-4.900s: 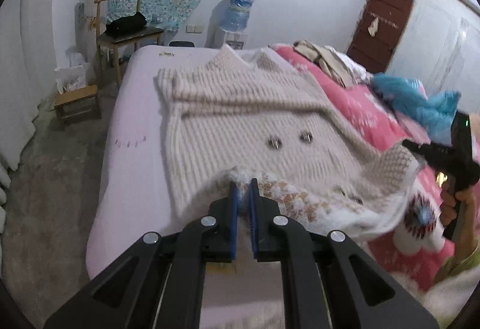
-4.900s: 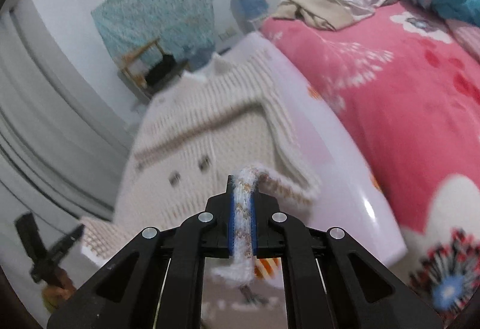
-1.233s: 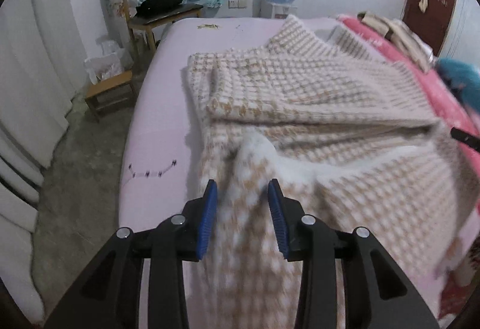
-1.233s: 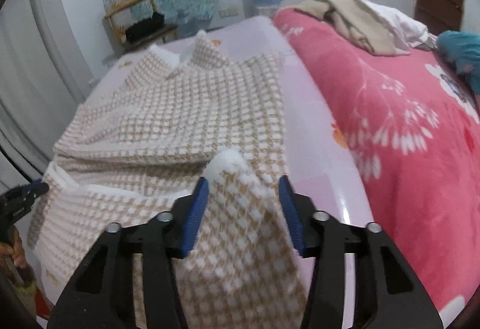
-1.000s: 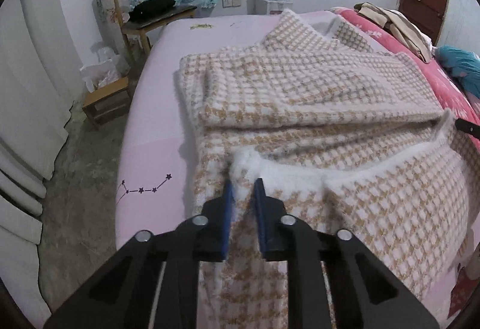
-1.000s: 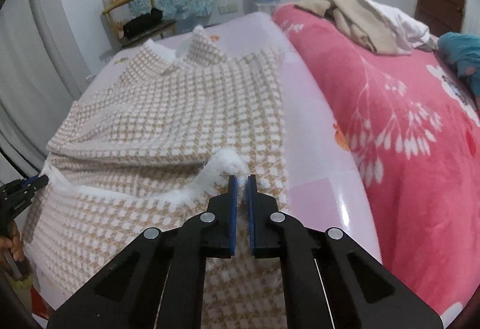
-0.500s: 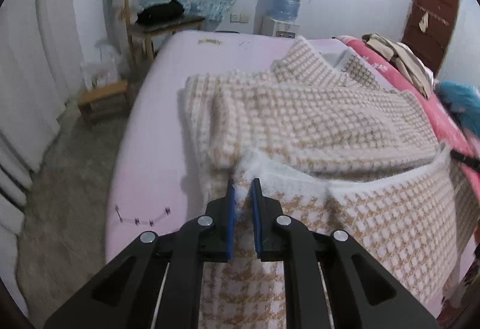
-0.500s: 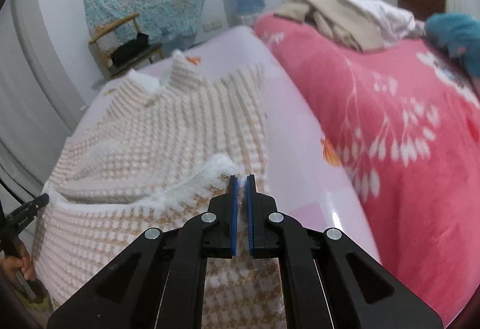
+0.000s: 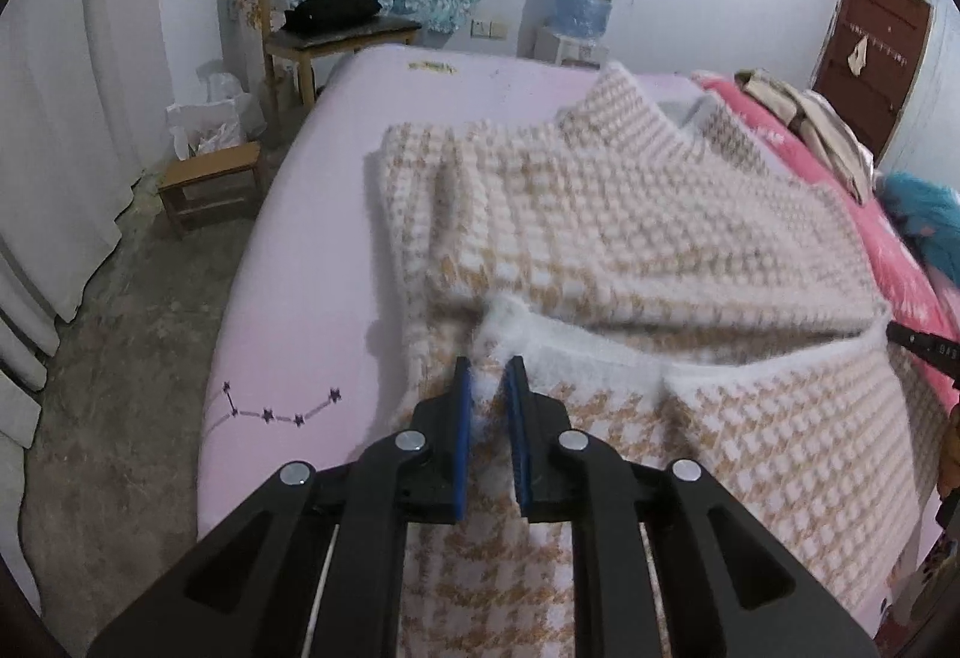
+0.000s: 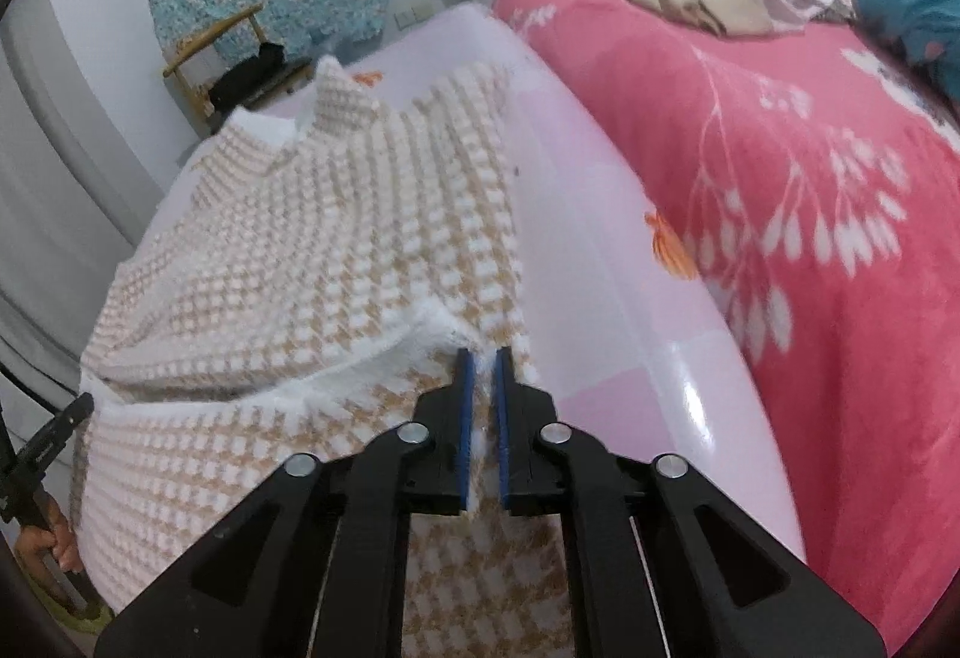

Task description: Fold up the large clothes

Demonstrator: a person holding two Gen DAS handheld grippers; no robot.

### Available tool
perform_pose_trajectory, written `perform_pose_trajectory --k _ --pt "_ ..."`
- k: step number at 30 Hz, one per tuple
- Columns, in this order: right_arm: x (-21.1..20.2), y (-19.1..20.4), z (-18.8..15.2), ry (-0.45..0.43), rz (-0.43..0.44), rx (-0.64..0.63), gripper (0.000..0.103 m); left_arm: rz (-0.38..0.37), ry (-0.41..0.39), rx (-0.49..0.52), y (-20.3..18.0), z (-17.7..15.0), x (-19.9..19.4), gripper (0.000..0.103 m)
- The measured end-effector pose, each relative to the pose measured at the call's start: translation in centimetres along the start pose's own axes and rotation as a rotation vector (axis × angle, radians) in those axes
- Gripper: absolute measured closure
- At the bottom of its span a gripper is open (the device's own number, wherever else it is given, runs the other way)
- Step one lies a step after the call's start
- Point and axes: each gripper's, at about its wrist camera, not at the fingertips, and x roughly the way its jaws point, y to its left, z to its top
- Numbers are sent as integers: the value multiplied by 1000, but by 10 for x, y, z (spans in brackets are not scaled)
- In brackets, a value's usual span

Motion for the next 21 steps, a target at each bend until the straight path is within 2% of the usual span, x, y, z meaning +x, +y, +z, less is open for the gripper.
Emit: perform_pose_trajectory --k 2,3,5,7,9,10,11,14,15,17,18,21 --pt "-6 -5 0 5 -6 28 81 -7 3 -5 1 2 -5 87" --pt "-13 -7 1 -9 -16 40 68 -10 -2 -9 2 3 -10 86" --pt "-31 -8 1 -48 -2 48 68 32 -44 -11 1 4 -24 70" --pt "-48 -5 0 -86 7 43 67 21 -121 0 -4 5 -47 69" --pt "-63 6 -1 -112 42 15 67 -71 -161 7 -15 4 -62 69" --pt "-64 14 -2 -110 62 -4 67 -119 -154 18 -22 3 -63 69" --pt "-63 26 -3 -98 96 -33 69 -175 -130 41 -35 2 -59 69" --pt "-45 65 -10 -32 167 -129 81 -275 -32 114 -75 -7 -34 69" --pt "-34 78 -14 5 170 -164 84 -286 -16 138 -85 -9 -27 69" --pt "-13 89 -21 67 144 -194 86 -217 26 181 -100 -16 -4 69" --pt "2 88 -25 113 106 -190 92 -195 50 173 -99 -18 7 68" --pt "8 79 -28 131 120 -170 93 -252 61 88 -84 -14 11 67"
